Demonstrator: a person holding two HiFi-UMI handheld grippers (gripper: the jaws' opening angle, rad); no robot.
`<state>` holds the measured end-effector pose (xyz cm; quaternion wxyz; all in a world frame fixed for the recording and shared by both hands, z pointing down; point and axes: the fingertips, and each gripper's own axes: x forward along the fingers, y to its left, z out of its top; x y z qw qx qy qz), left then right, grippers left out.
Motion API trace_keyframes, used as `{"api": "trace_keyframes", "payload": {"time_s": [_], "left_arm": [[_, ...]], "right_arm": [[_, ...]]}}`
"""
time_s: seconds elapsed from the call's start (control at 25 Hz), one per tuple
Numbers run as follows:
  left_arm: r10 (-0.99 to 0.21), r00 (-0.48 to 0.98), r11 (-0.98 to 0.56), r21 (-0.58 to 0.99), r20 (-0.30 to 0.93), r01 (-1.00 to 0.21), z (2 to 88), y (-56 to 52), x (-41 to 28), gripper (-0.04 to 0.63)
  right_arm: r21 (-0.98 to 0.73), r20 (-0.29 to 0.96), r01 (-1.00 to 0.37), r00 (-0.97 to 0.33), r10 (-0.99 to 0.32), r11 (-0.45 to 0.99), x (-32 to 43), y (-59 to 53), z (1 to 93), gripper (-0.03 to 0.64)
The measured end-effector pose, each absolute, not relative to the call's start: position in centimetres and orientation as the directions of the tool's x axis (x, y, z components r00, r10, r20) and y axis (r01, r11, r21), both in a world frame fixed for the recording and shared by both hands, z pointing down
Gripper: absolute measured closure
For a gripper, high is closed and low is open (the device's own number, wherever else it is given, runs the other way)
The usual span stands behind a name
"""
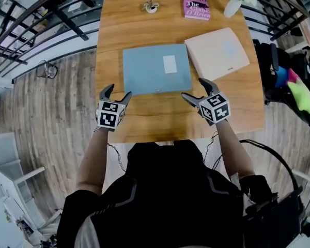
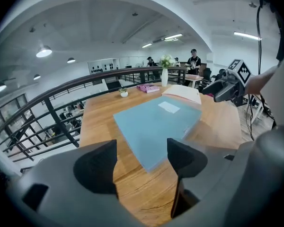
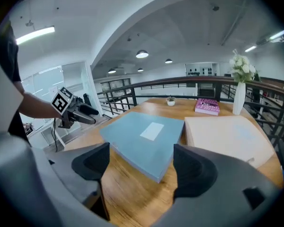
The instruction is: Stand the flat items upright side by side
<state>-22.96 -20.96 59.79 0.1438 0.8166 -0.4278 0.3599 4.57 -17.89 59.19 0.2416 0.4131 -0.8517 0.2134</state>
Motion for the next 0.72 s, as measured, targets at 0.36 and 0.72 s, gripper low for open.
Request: {"api": "trace_keyframes", "payload": {"time_s": [0.36, 0.72], "left_arm": [[-0.451, 0.423, -0.702, -0.02, 0.786, -0.712, 64.4, -19.2, -22.4, 0.261], [-0.421, 0.379, -0.731, -0.06, 0.824, -0.68, 67.5, -20.1, -22.4, 0.261]], "right_arm": [[-0.158, 0.713, -0.847, -0.453, -0.535, 0.507, 4.7, -17.3, 66.1, 0.187], [-0.114, 0.755, -0.867, -0.393, -0.526, 0.485, 5.1, -18.4, 69.7, 0.189]]}}
